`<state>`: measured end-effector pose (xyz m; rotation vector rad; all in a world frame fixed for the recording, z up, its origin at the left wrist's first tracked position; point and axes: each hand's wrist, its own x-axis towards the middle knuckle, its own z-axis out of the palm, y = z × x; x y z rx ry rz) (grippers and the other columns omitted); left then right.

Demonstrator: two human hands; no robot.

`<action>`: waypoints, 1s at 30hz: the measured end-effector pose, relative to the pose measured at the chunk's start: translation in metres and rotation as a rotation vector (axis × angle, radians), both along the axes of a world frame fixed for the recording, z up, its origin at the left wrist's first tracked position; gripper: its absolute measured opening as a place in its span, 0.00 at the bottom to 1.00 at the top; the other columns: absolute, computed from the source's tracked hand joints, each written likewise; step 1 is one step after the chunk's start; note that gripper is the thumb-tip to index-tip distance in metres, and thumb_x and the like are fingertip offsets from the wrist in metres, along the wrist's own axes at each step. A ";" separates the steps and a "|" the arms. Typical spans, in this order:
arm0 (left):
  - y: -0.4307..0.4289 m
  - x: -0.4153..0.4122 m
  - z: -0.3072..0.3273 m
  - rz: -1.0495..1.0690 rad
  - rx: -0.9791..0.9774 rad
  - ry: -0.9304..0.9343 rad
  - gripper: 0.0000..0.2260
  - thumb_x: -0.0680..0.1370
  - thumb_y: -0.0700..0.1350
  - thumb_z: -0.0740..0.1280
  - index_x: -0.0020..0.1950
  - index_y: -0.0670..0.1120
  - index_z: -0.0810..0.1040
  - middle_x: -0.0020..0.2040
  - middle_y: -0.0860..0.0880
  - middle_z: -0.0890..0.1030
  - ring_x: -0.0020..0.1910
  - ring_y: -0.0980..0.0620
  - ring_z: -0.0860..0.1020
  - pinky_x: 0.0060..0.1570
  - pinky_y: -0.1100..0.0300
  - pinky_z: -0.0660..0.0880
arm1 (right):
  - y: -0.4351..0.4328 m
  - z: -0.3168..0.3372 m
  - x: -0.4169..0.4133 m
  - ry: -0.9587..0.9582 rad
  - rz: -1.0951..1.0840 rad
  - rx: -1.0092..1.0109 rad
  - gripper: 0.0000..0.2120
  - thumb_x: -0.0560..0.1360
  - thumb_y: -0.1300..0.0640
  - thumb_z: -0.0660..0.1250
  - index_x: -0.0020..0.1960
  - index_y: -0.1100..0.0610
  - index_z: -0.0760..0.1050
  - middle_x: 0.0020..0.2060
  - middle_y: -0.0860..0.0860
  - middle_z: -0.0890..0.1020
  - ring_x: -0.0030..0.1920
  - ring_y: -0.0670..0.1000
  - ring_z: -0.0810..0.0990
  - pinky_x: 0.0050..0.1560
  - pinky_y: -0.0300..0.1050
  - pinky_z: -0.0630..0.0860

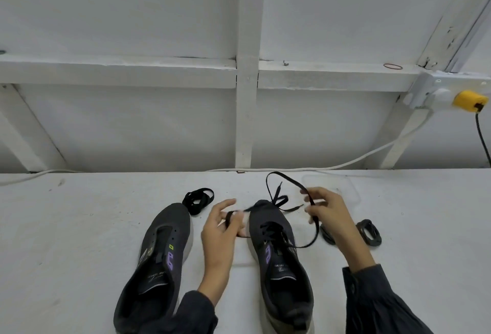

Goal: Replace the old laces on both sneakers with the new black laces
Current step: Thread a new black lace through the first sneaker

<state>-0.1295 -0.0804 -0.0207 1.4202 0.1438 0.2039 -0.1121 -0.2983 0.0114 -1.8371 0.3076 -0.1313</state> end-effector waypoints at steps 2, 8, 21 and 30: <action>0.011 -0.005 -0.019 0.075 0.024 0.073 0.10 0.77 0.37 0.69 0.56 0.48 0.77 0.33 0.50 0.73 0.31 0.53 0.79 0.41 0.62 0.79 | -0.011 -0.023 -0.009 0.076 -0.054 -0.190 0.24 0.69 0.77 0.59 0.54 0.53 0.77 0.48 0.56 0.80 0.36 0.53 0.76 0.29 0.41 0.74; 0.023 -0.012 -0.056 0.043 0.370 0.193 0.14 0.76 0.35 0.68 0.60 0.45 0.75 0.47 0.47 0.77 0.43 0.49 0.77 0.38 0.71 0.71 | -0.025 -0.058 -0.034 0.299 0.064 -0.592 0.27 0.70 0.69 0.61 0.65 0.48 0.72 0.56 0.49 0.77 0.57 0.53 0.77 0.48 0.47 0.74; -0.009 0.042 -0.027 -0.359 0.856 -0.088 0.17 0.81 0.42 0.61 0.70 0.51 0.71 0.68 0.54 0.73 0.66 0.54 0.70 0.68 0.60 0.64 | 0.009 -0.039 0.020 0.194 0.222 -0.860 0.21 0.77 0.64 0.60 0.68 0.50 0.73 0.63 0.51 0.74 0.62 0.55 0.75 0.52 0.47 0.72; 0.004 0.032 -0.037 -0.199 0.600 0.013 0.06 0.76 0.40 0.70 0.45 0.52 0.82 0.42 0.55 0.80 0.36 0.57 0.76 0.37 0.72 0.71 | -0.001 -0.074 0.014 0.121 0.021 -0.775 0.09 0.76 0.62 0.64 0.52 0.58 0.82 0.40 0.52 0.81 0.47 0.55 0.79 0.41 0.44 0.65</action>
